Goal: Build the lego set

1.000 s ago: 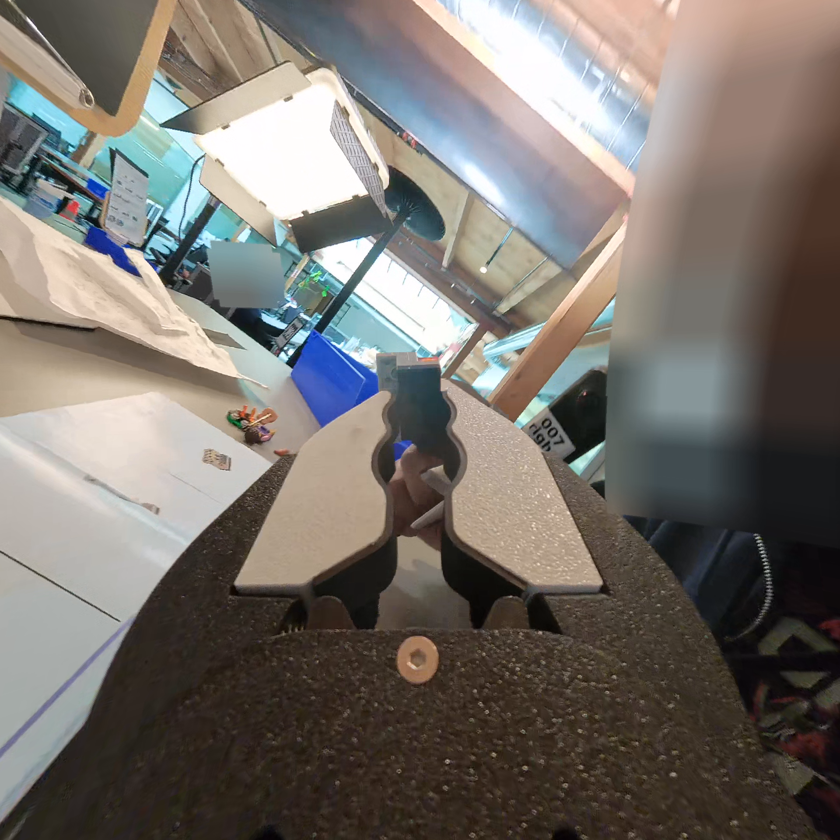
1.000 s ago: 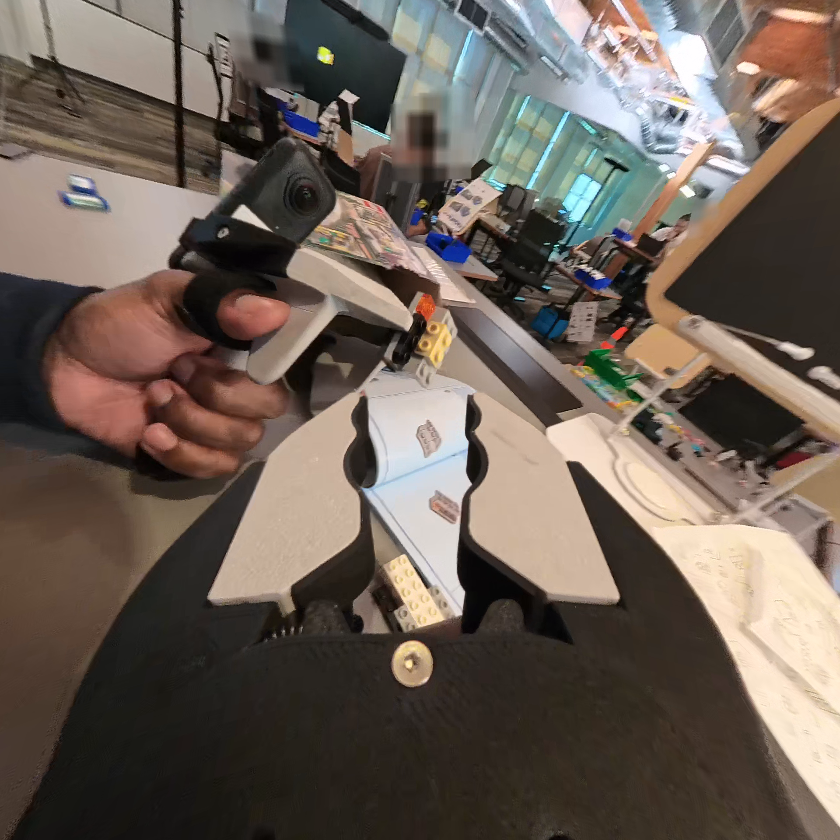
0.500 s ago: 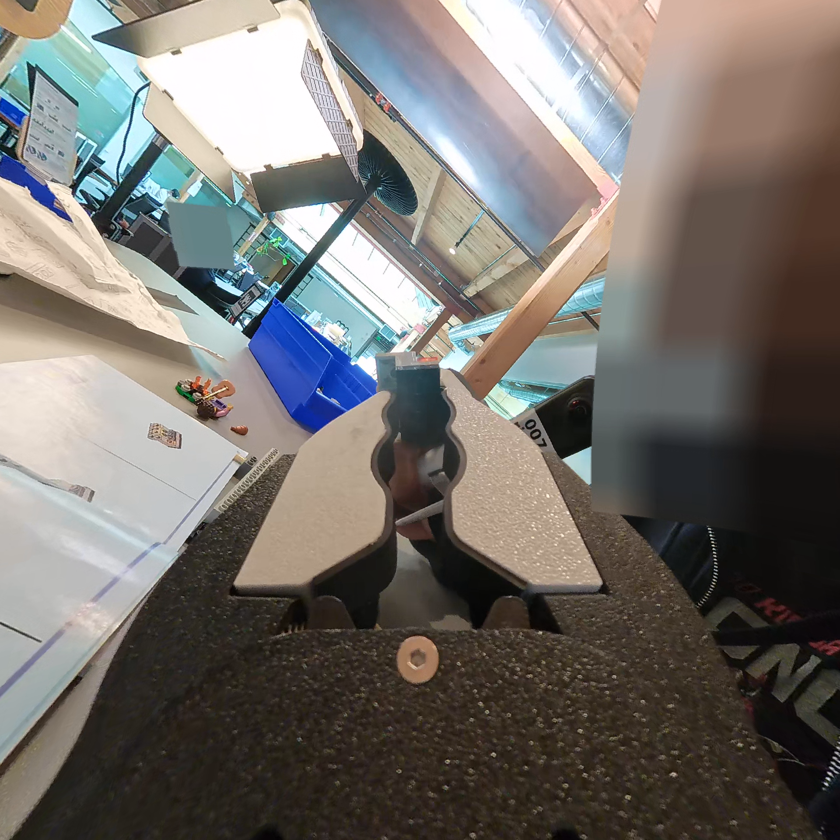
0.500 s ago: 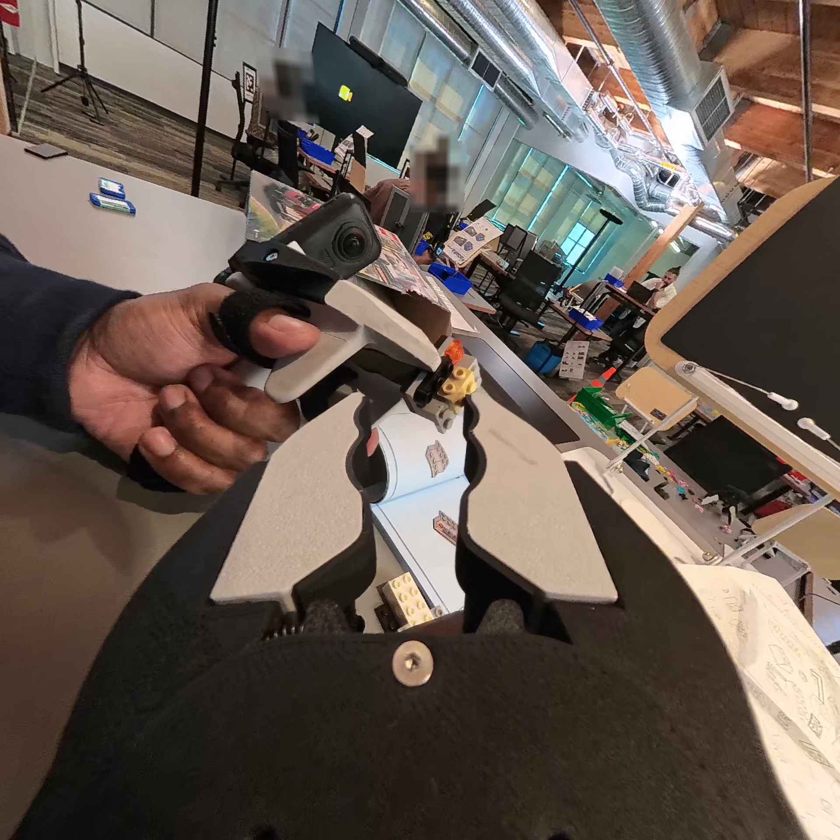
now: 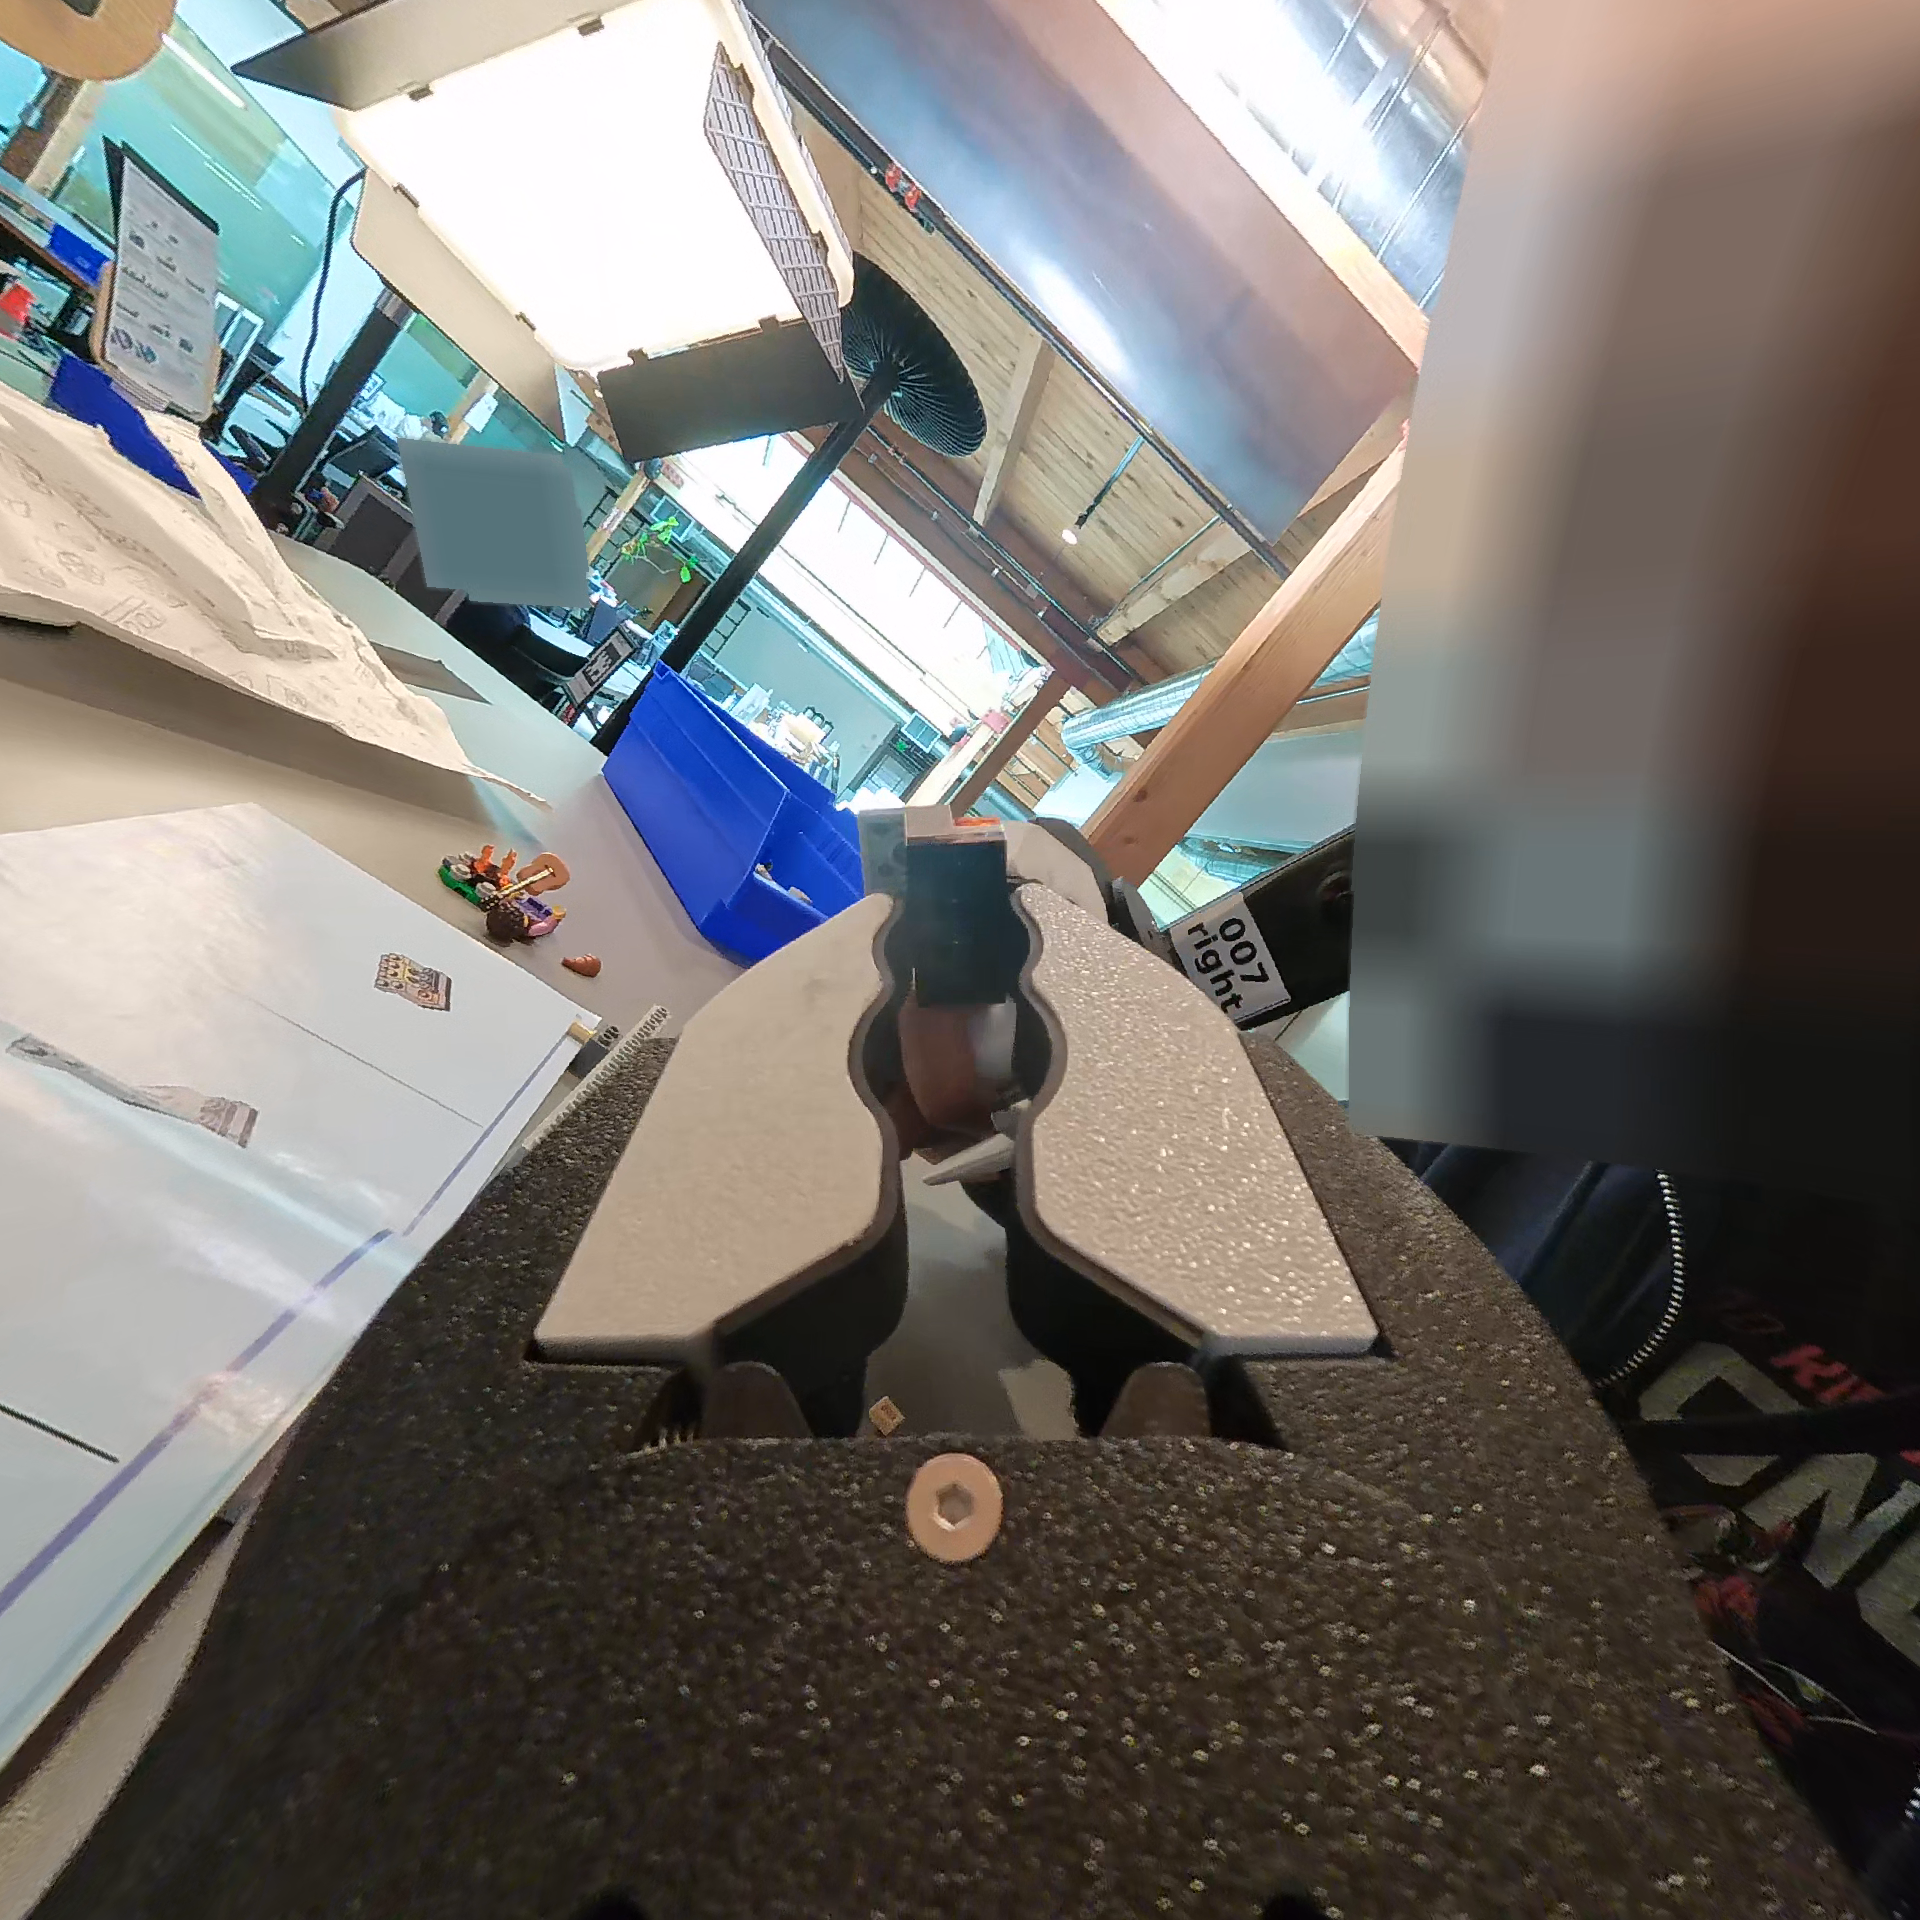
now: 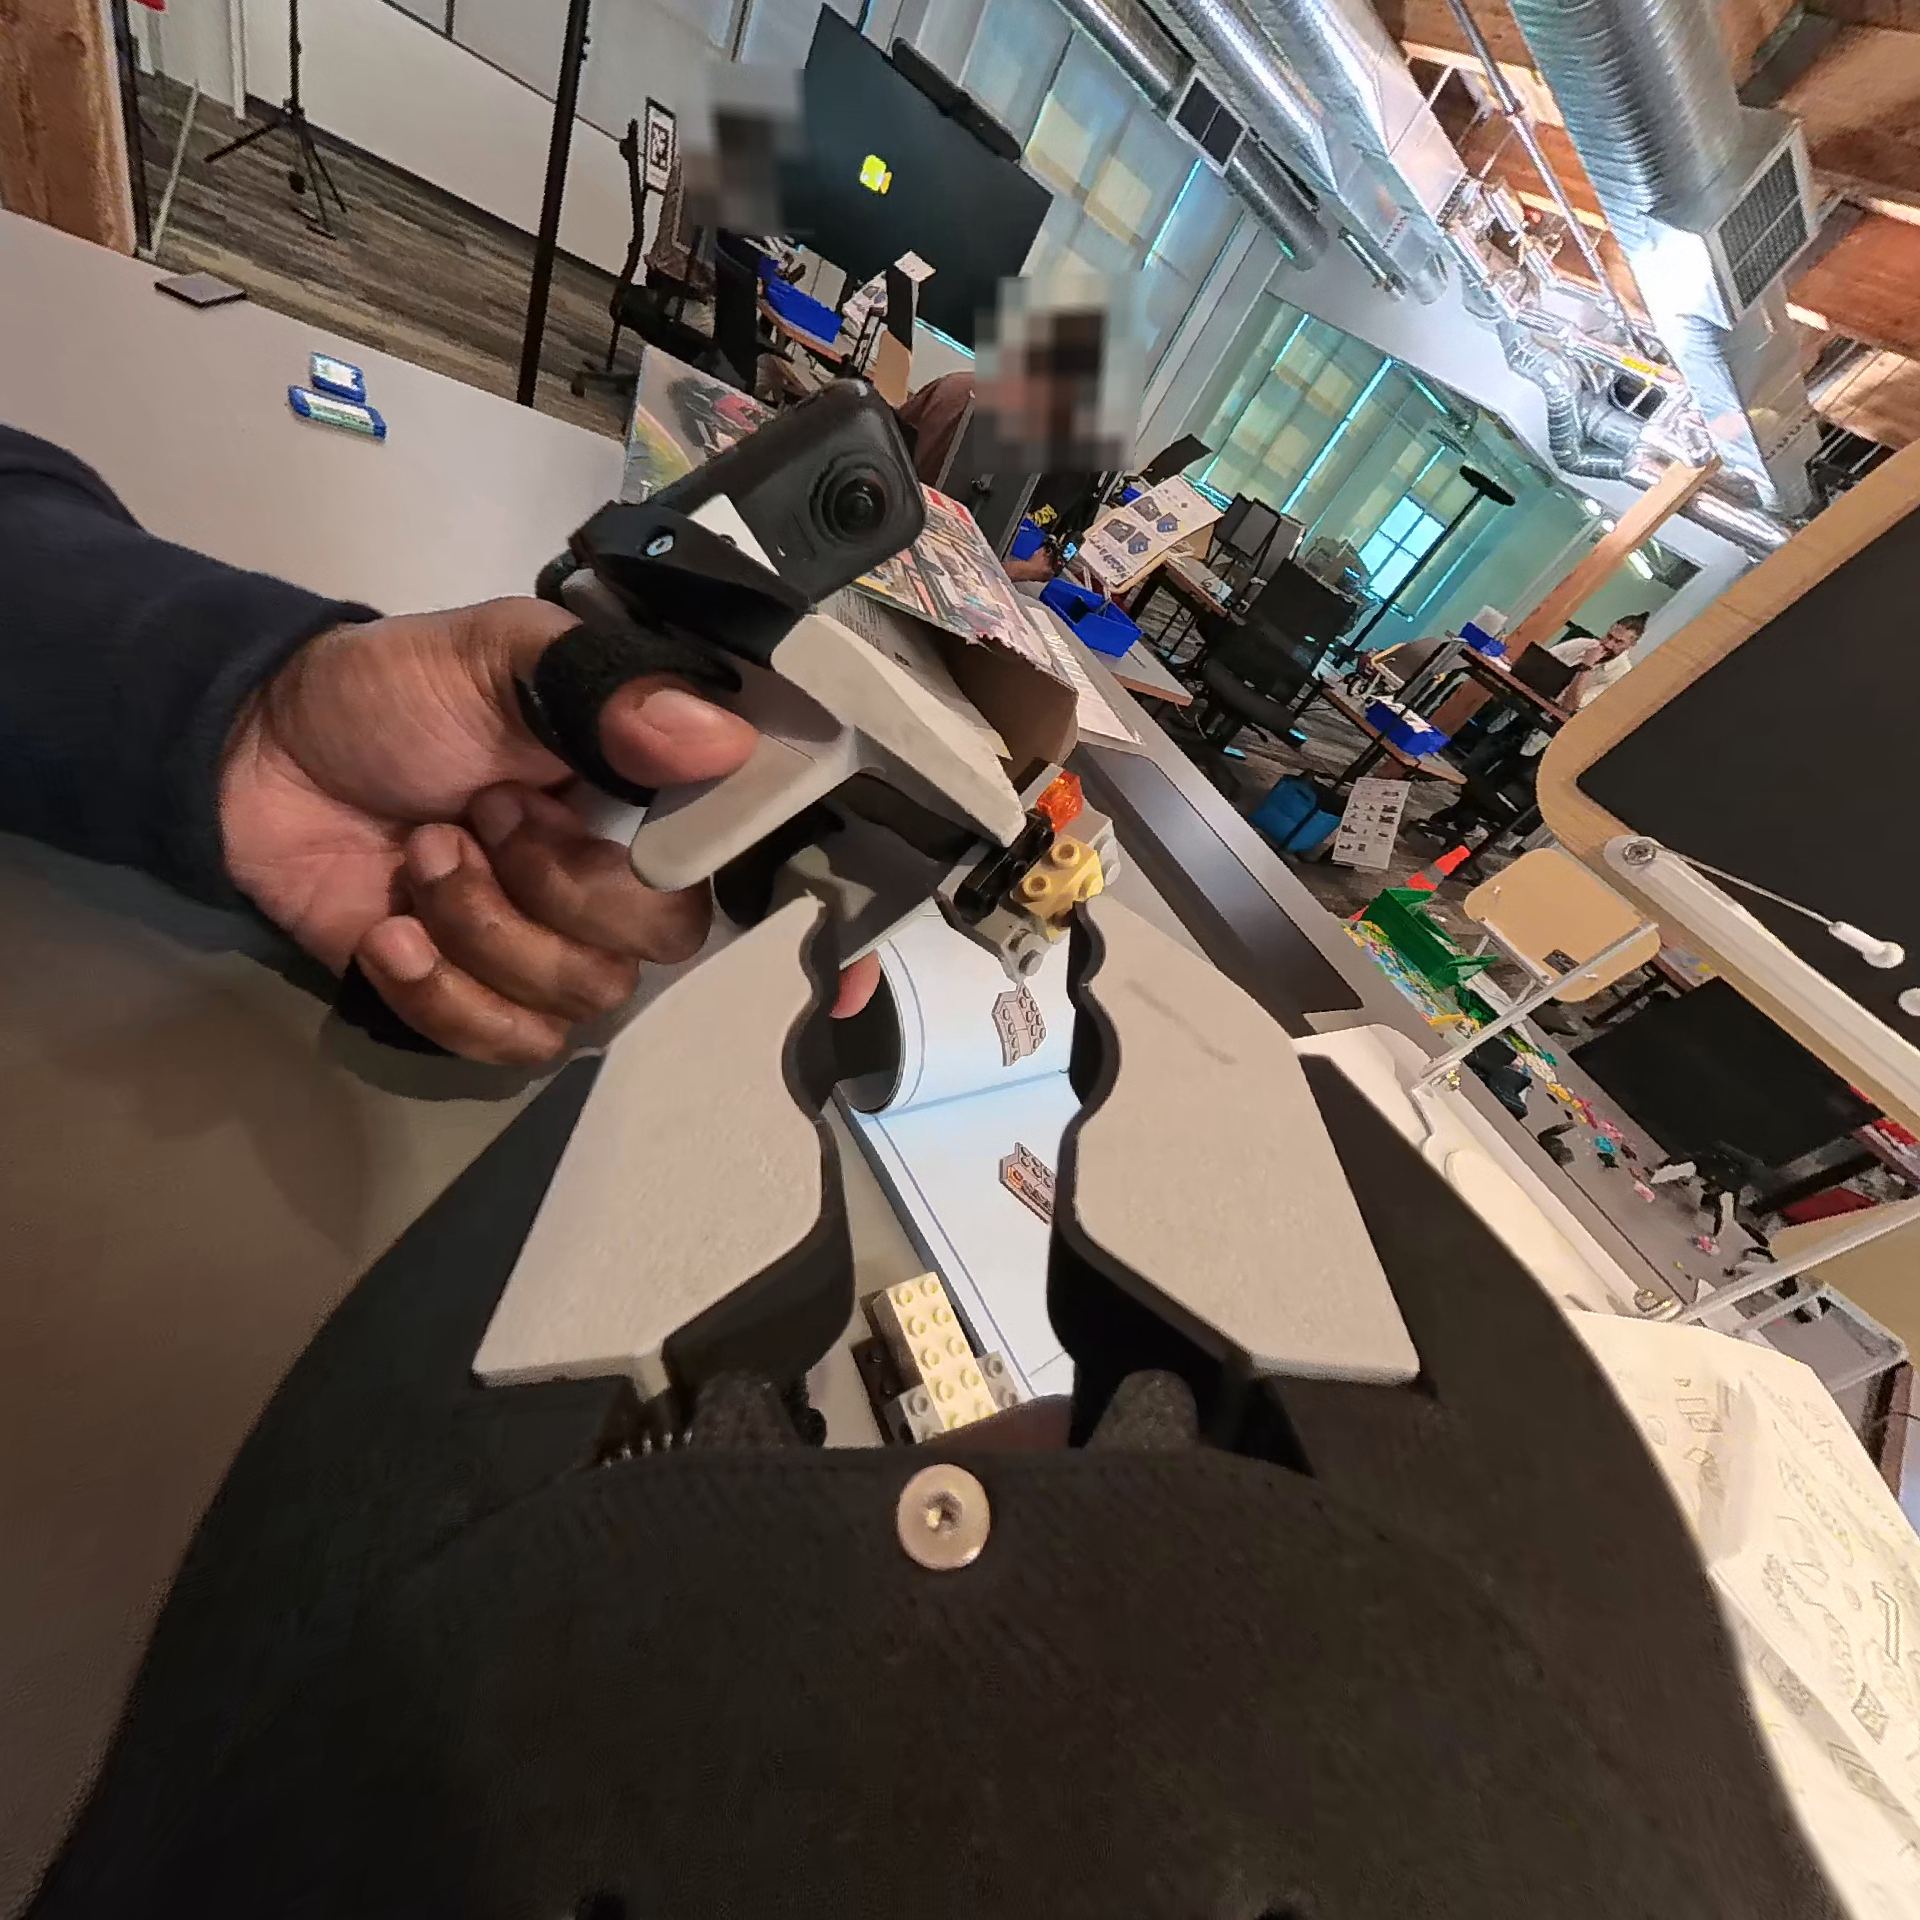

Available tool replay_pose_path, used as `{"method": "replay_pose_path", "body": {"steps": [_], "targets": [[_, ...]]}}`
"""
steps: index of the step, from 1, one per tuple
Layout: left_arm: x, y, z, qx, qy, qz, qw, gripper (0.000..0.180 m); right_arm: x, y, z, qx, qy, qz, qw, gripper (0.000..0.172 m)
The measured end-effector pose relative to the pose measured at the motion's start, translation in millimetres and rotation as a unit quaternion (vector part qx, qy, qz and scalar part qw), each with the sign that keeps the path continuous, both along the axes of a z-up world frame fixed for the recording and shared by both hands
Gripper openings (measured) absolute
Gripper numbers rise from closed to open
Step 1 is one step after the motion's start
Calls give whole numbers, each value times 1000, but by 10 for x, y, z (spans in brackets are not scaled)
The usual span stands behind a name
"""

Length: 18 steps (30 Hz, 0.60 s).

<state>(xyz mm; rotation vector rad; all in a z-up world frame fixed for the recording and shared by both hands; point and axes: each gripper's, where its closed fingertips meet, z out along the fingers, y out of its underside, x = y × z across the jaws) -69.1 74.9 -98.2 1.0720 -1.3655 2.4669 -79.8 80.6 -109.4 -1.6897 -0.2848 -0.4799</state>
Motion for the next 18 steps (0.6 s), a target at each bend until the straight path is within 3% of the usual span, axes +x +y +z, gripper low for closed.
{"method": "replay_pose_path", "body": {"steps": [4,7,11,15,18], "targets": [[-6,37,36,-15,-8,-1,1000,17,45,-81,-7,-10,23,23,999,42],[16,157,51,-27,-8,14,1000,17,79,-291,-186,-81,30,78,993,37],[16,179,41,-14,-11,19,1000,16,-105,-684,-580,-207,112,179,955,20],[16,150,28,-5,-11,16,1000,16,-365,-783,-973,-321,104,206,918,17],[18,149,25,-5,-10,15,1000,17,-430,-768,-1122,-349,72,209,911,20]]}}
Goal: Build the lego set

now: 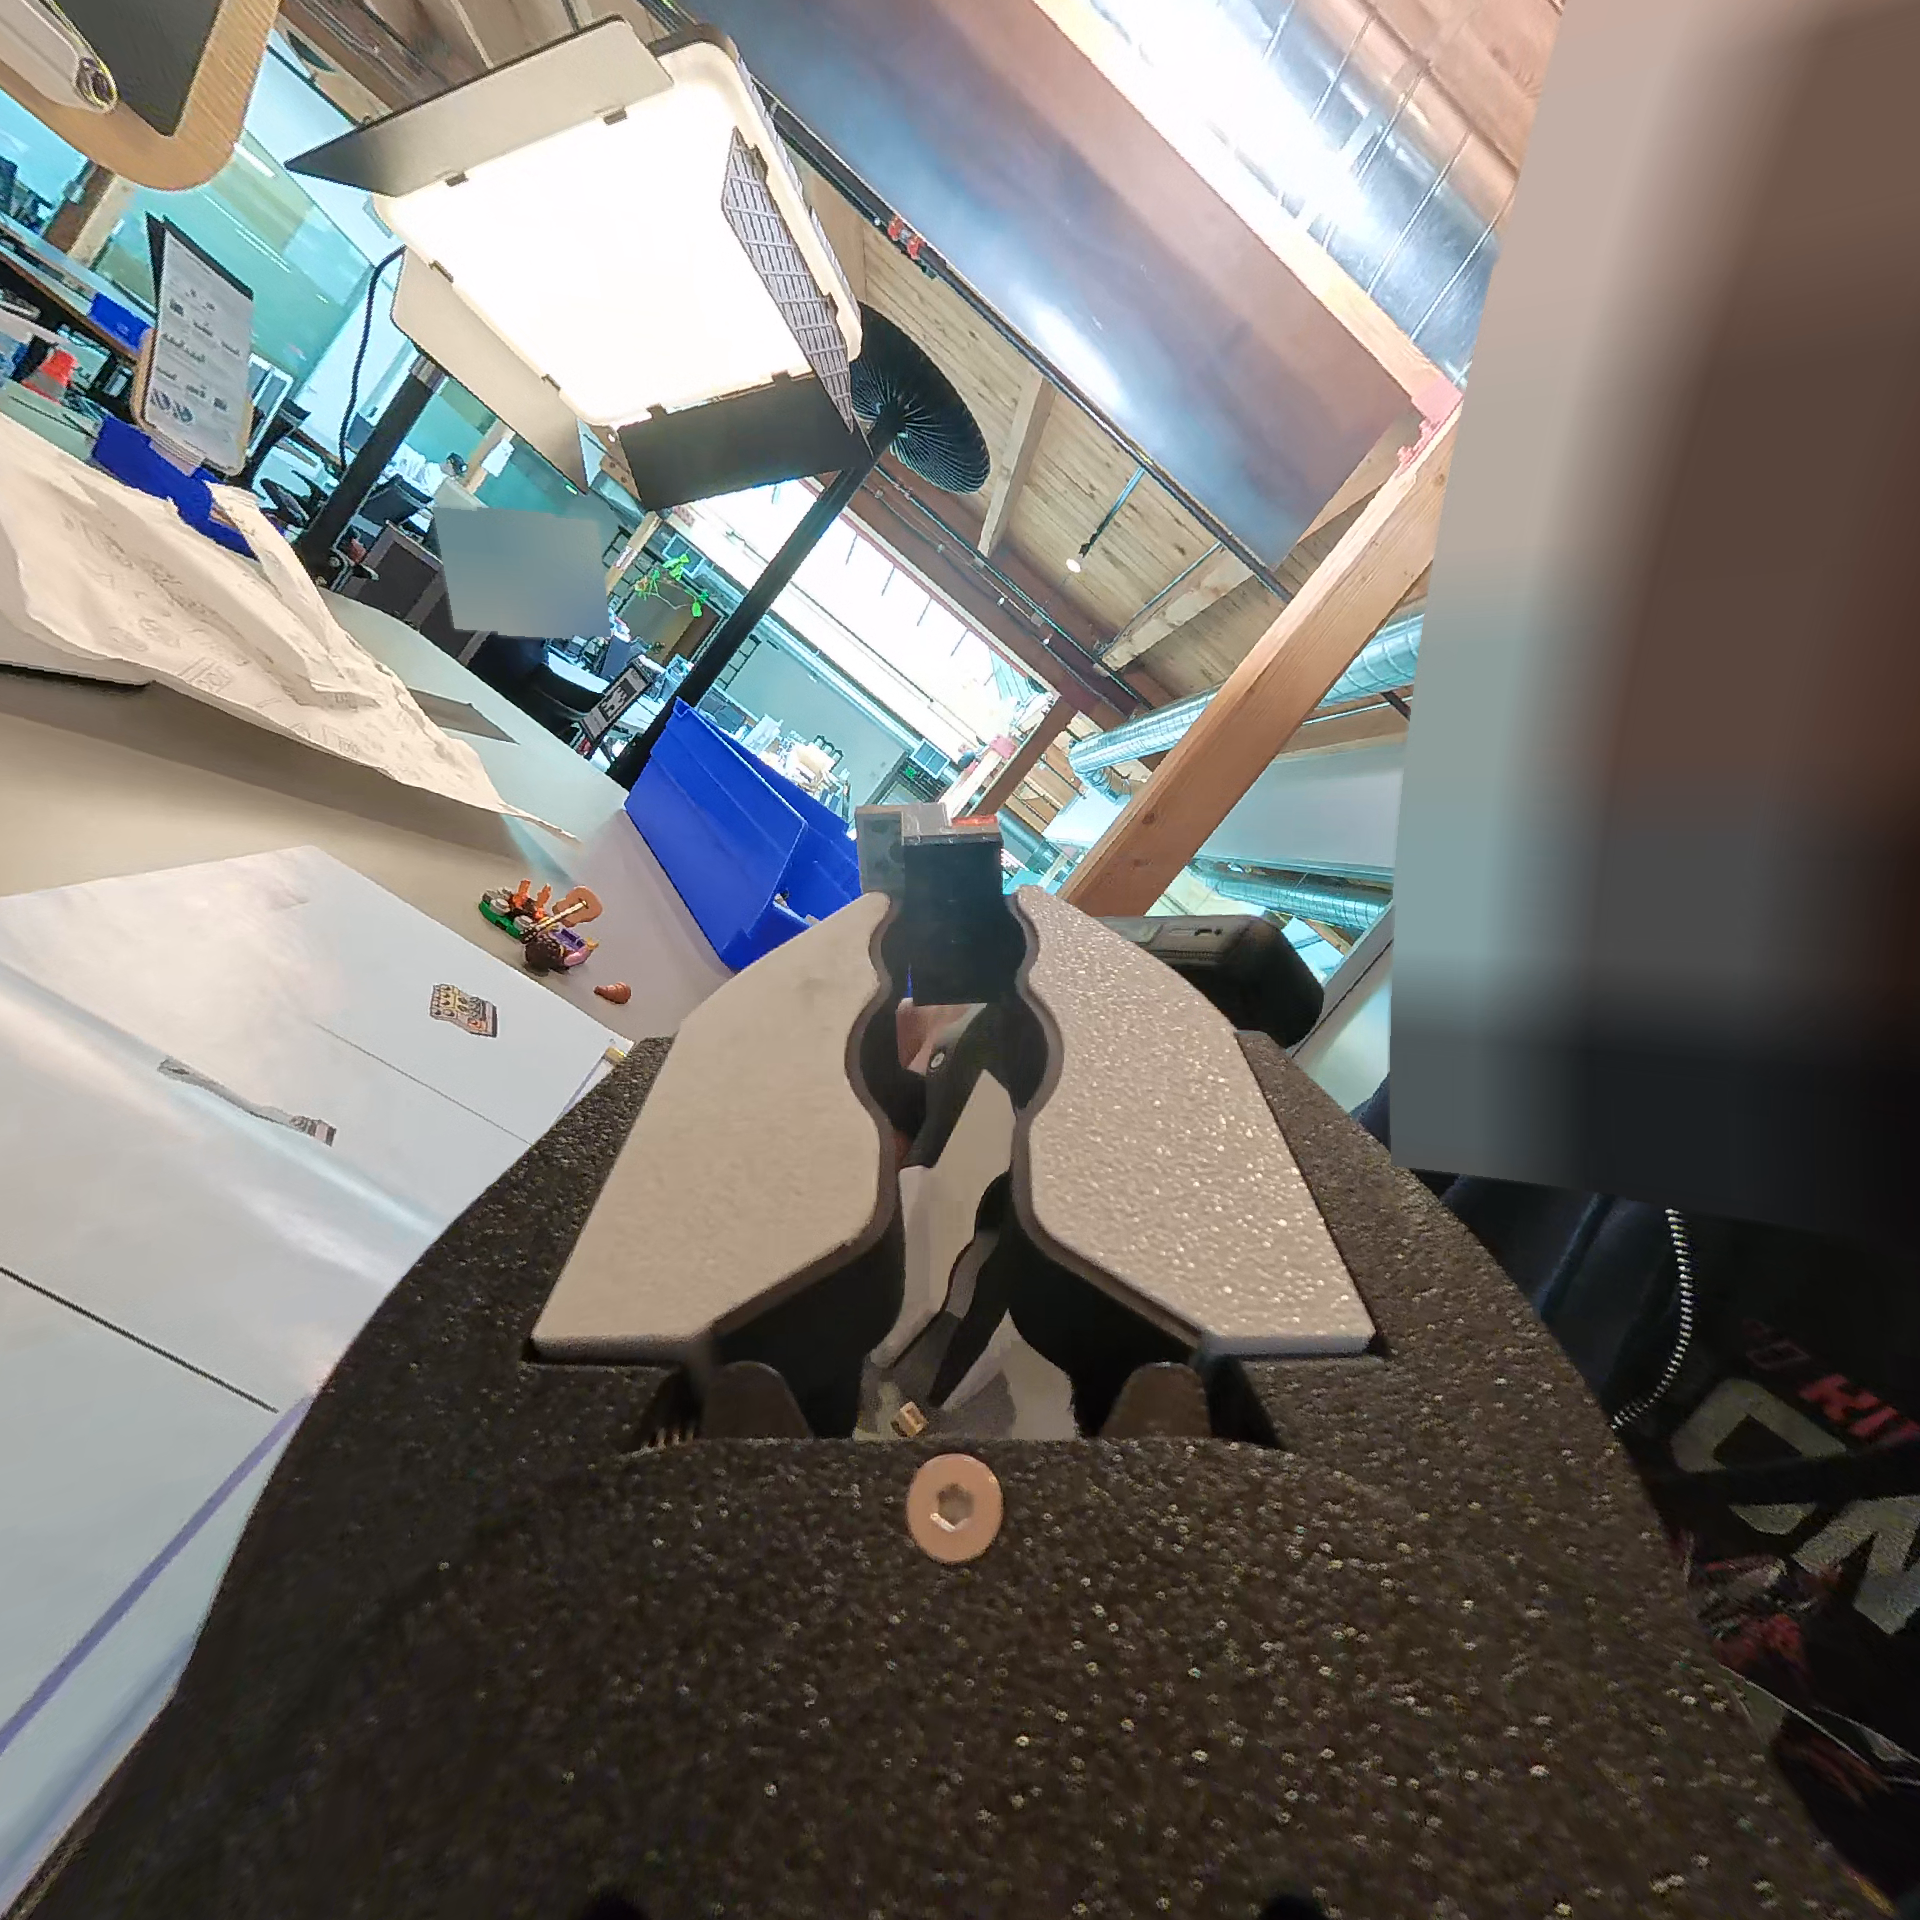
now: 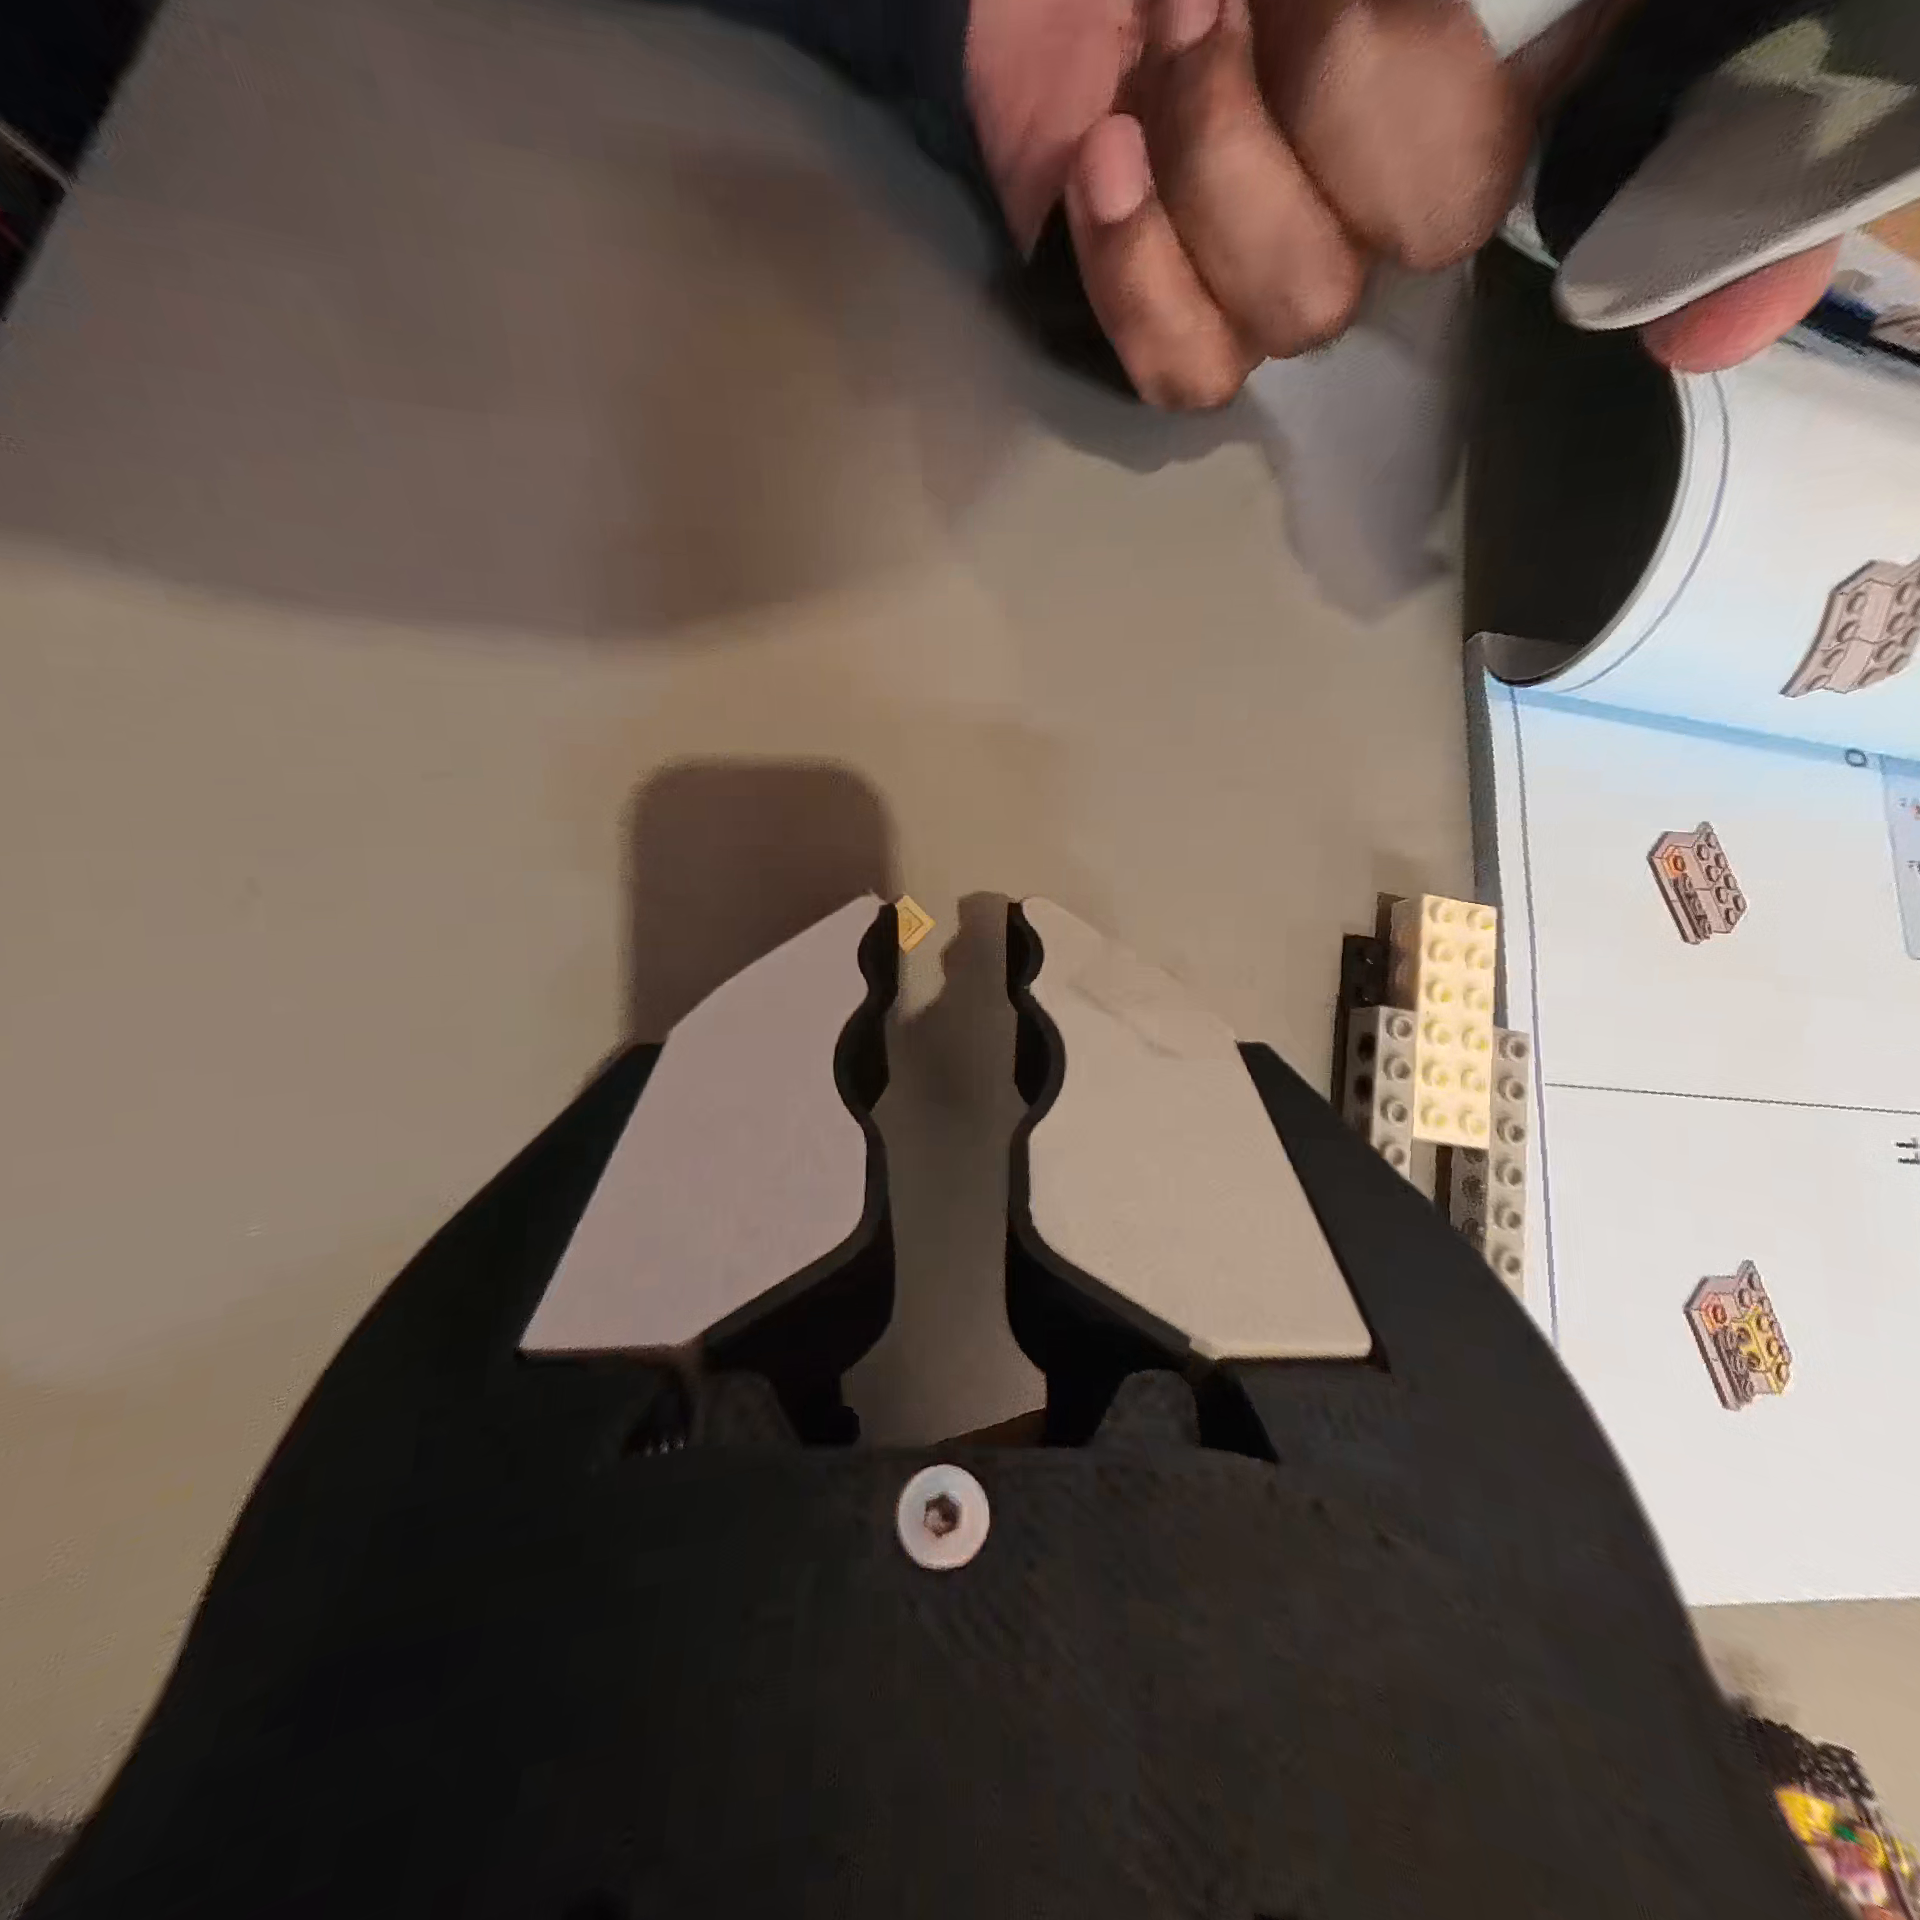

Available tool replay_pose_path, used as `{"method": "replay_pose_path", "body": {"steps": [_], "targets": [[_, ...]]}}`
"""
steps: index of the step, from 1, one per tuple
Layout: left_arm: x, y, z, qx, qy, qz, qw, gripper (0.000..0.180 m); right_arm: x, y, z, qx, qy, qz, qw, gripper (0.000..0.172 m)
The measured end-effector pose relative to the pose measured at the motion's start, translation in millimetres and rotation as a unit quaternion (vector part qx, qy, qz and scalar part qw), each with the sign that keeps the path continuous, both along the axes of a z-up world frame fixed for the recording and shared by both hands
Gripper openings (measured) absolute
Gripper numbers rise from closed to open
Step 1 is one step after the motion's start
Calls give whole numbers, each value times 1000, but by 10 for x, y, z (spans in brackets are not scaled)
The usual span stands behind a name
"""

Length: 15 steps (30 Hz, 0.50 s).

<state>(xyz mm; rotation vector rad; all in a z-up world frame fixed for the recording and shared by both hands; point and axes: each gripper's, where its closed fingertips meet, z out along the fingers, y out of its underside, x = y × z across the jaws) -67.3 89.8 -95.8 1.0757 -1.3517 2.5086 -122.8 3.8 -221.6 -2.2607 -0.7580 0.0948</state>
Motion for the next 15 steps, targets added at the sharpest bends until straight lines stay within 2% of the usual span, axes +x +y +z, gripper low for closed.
{"method": "replay_pose_path", "body": {"steps": [5,9,15], "targets": [[3,-4,-4,0,2,-2,1000,17,-11,-16,-62,-13,18,3,1000,18],[4,-6,-6,1,2,-3,1000,17,-32,-7,-91,-15,15,10,1000,4],[5,-6,-12,11,-2,2,1000,17,96,140,12,44,-18,-16,999,0]]}}
